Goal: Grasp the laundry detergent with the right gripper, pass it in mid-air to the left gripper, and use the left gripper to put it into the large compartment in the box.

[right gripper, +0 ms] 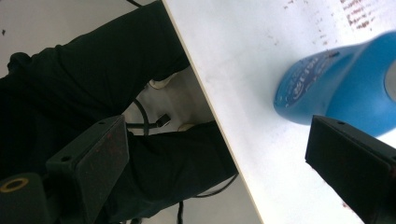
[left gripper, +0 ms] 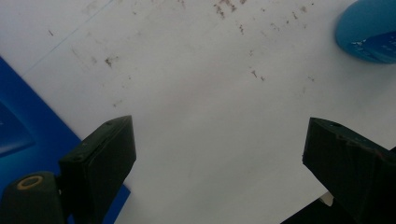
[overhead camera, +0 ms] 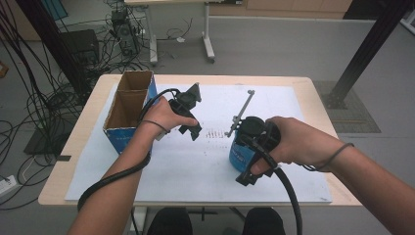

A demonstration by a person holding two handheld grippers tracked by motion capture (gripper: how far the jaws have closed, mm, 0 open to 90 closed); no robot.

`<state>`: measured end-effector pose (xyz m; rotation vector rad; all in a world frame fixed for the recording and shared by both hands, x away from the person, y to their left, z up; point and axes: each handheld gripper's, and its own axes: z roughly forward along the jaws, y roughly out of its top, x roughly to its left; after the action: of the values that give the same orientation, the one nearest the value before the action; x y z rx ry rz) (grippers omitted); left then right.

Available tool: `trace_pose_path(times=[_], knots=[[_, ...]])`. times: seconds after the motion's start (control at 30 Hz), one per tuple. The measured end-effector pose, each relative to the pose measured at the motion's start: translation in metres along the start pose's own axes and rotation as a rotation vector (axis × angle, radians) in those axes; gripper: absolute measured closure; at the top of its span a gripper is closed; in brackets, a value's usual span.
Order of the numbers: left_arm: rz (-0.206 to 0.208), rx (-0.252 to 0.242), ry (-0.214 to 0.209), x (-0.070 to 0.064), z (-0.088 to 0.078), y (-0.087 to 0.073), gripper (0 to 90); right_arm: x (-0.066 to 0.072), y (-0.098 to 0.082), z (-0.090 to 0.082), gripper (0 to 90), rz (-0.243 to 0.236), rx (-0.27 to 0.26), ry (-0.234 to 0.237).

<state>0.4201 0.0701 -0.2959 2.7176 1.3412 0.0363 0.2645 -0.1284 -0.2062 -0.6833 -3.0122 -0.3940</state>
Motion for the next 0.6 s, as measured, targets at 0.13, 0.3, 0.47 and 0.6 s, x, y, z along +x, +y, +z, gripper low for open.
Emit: trace_pose_path(times=[0.13,0.3,0.47,0.6], knots=[[0.002,-0.007,-0.002,-0.001,-0.002,0.001,10.0,-0.005,-0.010,0.000,5.9,0.024,-0.005,-0.001],[0.004,-0.011,-0.008,-0.002,-0.004,0.002,10.0,-0.011,-0.025,0.004,5.8,0.053,-0.007,0.002],[0.007,-0.012,-0.008,-0.003,-0.005,0.001,9.9,-0.017,-0.033,0.007,5.8,0.071,-0.007,-0.004],[-0.002,-0.013,-0.006,-0.002,-0.003,0.001,9.9,-0.021,-0.040,0.011,5.4,0.086,-0.012,-0.018]])
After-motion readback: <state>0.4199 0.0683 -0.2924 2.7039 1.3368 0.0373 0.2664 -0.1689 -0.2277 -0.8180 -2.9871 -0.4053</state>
